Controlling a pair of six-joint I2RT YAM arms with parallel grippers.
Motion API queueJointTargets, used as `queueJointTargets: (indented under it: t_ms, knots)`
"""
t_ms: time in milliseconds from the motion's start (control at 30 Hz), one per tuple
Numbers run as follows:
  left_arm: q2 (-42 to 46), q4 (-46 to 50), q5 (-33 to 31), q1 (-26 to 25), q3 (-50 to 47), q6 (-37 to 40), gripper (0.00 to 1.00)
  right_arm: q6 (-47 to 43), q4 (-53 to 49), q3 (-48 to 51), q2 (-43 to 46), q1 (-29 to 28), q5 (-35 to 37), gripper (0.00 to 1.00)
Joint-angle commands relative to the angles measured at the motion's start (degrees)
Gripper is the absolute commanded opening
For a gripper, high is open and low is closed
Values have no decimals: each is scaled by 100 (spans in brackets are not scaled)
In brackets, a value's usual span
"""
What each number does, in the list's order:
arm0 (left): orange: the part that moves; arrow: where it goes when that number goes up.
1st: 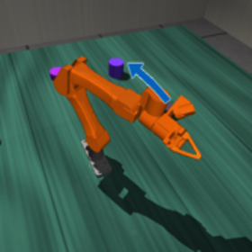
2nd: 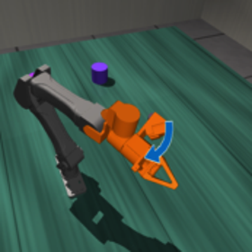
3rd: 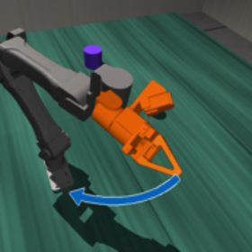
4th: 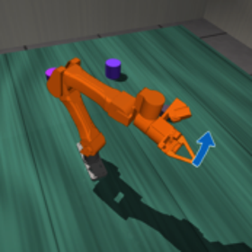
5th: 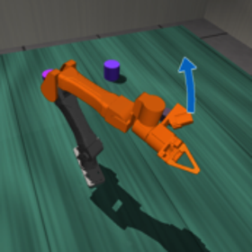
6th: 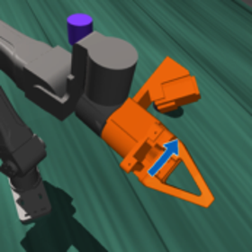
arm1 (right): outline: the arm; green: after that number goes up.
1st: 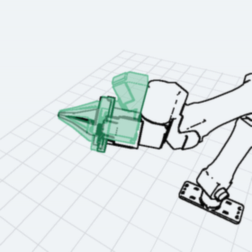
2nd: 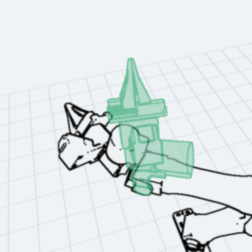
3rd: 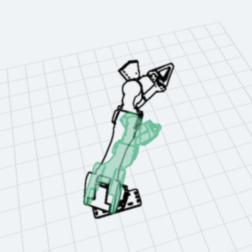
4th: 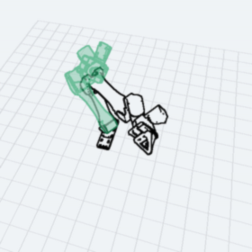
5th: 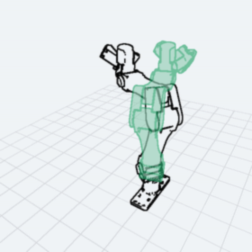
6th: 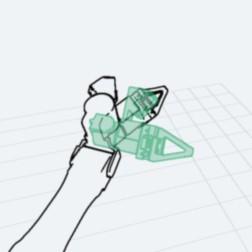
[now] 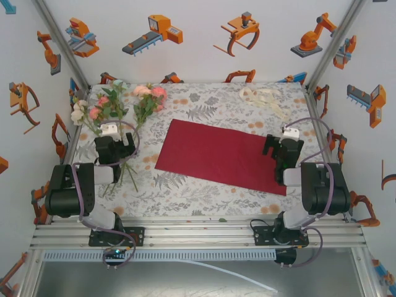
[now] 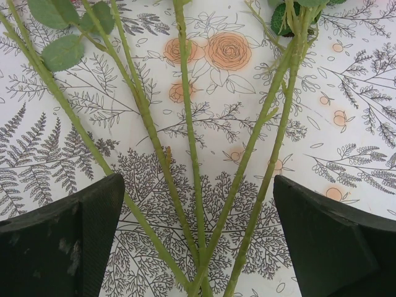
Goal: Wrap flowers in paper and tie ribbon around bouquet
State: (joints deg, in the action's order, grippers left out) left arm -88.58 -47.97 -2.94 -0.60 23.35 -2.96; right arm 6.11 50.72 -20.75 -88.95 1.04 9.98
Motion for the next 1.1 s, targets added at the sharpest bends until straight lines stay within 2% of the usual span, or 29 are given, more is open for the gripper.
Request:
queueJointTargets:
  t_ms: [0, 833, 967, 1067]
  knots:
    - [16, 38, 87, 7, 11, 54, 97, -51, 87, -41, 58, 35, -49, 99]
    - [17, 69, 92, 9, 29, 48, 97, -17, 50, -42, 128, 46, -103, 99]
    - [32, 69, 101, 16, 20, 48, 97, -90, -605, -218, 600, 46, -244, 99]
    - [64, -14, 64, 25, -30, 19, 97, -5, -2061, -745, 1411, 46, -308, 99]
